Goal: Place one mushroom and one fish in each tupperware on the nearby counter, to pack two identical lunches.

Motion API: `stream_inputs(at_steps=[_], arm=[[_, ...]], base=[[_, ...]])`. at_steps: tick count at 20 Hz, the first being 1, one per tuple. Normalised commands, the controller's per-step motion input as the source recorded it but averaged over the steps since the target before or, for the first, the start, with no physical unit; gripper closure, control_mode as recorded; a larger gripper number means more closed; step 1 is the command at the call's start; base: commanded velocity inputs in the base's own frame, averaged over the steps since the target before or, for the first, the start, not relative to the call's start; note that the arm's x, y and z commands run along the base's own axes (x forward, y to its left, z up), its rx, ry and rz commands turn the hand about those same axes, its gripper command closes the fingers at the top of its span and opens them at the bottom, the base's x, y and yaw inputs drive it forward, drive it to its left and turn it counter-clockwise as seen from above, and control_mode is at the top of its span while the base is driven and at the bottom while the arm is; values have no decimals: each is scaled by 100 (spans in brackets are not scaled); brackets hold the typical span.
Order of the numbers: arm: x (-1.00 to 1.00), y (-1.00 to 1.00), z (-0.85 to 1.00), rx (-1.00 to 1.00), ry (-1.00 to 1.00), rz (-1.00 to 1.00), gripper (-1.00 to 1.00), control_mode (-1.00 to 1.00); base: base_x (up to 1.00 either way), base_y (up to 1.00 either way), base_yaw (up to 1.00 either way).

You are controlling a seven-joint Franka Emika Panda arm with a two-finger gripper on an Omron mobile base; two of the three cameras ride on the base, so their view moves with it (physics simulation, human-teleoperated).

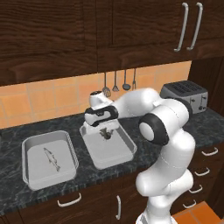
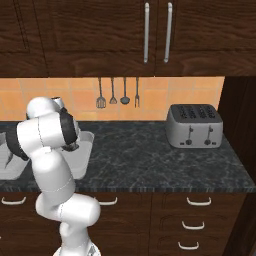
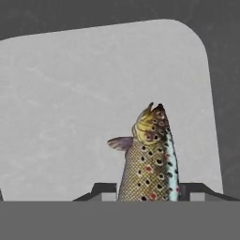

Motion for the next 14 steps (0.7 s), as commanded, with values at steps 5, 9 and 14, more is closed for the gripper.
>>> stream_inputs(at_steps=[5, 9, 14], arm=[[-47, -12, -43, 0, -11, 0, -100, -100], [-34, -4, -25, 0, -13, 0, -100, -100], [-35, -2, 16, 0, -11, 0, -100, -100]], base=[[0, 0, 0], [0, 0, 0], [0, 0, 0]])
